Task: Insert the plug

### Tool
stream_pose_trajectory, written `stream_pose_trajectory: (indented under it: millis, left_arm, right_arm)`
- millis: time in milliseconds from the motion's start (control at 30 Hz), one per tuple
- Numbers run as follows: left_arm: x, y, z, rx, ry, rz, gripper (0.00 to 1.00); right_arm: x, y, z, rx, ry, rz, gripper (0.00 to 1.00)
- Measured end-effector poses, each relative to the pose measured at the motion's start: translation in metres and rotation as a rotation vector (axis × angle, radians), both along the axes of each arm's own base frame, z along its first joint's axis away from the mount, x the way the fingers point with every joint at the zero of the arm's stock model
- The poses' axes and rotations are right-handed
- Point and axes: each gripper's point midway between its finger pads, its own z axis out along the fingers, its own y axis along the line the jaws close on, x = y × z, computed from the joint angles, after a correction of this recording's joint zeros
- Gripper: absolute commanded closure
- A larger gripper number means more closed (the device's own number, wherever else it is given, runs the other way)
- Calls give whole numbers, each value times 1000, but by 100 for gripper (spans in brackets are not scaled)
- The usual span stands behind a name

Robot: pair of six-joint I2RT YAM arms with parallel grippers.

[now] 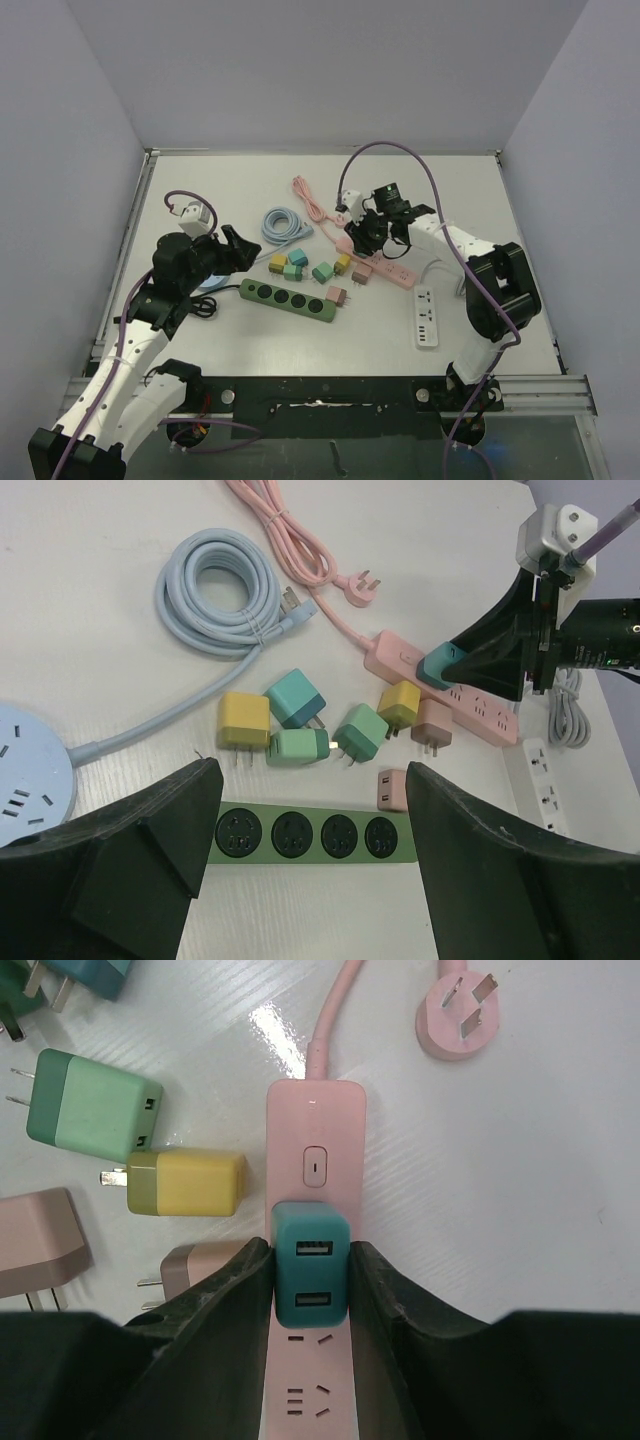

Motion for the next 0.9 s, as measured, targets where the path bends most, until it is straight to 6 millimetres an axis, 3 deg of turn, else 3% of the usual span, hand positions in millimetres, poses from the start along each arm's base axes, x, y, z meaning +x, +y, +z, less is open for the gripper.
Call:
stream_pose_trajectory:
  millis: [167, 333, 433, 633, 833, 900]
  left_arm:
    - [0, 0, 0, 0, 0, 0, 27]
    - [0, 0, 0, 0, 1, 0, 27]
    - [0, 0, 0, 0, 1, 0, 27]
    - [0, 0, 0, 0, 1, 0, 27]
    - [0, 0, 0, 0, 1, 0, 27]
    - [0, 0, 0, 0, 1, 0, 27]
  right_arm:
    - [-1, 1, 2, -11, 10, -21, 61]
    - [-12, -6, -2, -39, 77, -75, 50]
    - [-19, -9, 3, -46, 125, -98, 49]
    - [-13, -5, 18, -30, 119, -111, 51]
    - [-14, -7, 5, -61, 160, -121, 57]
    - [-14, -8, 1, -72, 169, -123, 65]
